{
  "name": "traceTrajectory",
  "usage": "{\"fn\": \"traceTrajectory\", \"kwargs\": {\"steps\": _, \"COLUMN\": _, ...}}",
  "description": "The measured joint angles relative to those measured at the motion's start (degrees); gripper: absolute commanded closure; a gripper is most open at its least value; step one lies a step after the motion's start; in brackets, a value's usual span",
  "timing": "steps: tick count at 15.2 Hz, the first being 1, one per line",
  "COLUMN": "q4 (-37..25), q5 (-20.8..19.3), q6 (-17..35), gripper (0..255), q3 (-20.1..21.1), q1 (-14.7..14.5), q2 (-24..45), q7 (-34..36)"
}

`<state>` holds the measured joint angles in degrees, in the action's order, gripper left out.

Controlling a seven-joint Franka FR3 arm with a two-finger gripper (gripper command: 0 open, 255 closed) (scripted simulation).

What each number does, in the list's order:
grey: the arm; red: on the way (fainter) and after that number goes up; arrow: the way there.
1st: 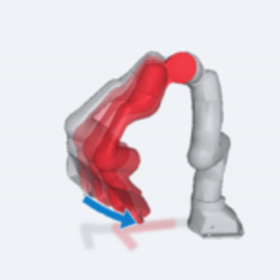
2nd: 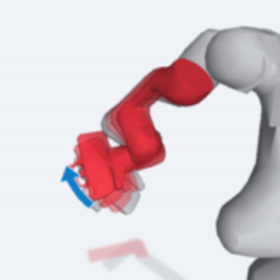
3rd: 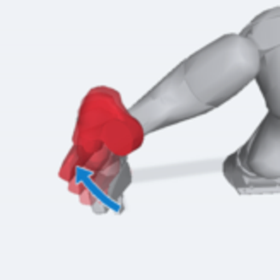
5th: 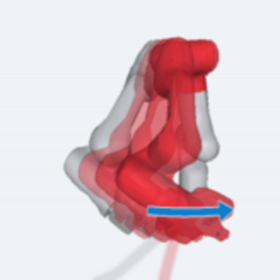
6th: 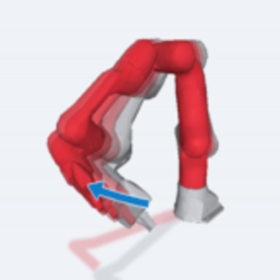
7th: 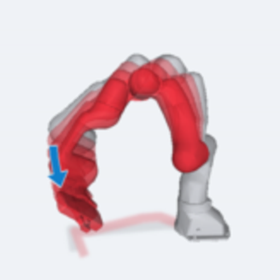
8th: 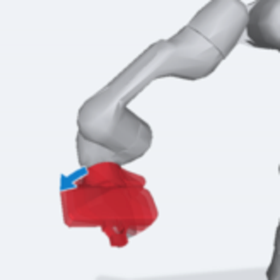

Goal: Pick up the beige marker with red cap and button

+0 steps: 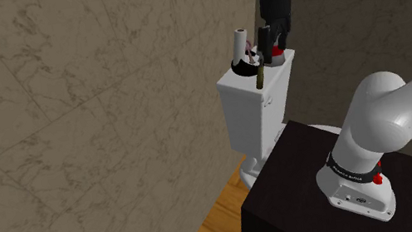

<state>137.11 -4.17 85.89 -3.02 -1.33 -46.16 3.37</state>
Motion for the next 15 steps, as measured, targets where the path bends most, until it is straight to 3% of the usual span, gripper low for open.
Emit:
{"fn": "traceTrajectory", "kwargs": {"steps": 4, "q4": 0.5, "q5": -1.7, "q6": 3.0, "gripper": 0, "q3": -1.6, "q1": 1.2, "q2": 2.2, "q7": -0.6}}
{"fn": "traceTrajectory", "kwargs": {"steps": 15, "q4": -2.2, "q5": -7.9, "q6": 18.2, "gripper": 0, "q3": -9.5, "q1": 6.3, "q2": 17.9, "q7": -2.7}}
